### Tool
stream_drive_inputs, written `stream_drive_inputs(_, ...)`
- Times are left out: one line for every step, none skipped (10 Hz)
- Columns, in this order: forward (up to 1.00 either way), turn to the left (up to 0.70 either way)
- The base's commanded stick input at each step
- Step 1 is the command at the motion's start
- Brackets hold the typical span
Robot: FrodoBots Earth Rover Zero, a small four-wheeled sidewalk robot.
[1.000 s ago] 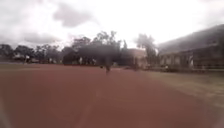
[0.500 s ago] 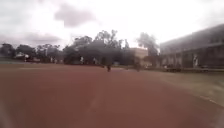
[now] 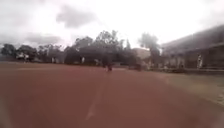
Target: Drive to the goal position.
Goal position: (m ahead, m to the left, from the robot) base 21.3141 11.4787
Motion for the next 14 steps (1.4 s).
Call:
stream_drive_inputs(0.85, 0.00)
stream_drive_inputs(0.85, 0.00)
stream_drive_inputs(0.85, 0.00)
stream_drive_inputs(0.85, 0.00)
stream_drive_inputs(0.85, 0.00)
stream_drive_inputs(0.85, 0.00)
stream_drive_inputs(0.85, 0.00)
stream_drive_inputs(0.85, 0.00)
stream_drive_inputs(0.85, 0.00)
stream_drive_inputs(0.85, 0.00)
stream_drive_inputs(0.85, 0.00)
stream_drive_inputs(0.85, 0.00)
stream_drive_inputs(0.85, 0.00)
stream_drive_inputs(0.85, 0.00)
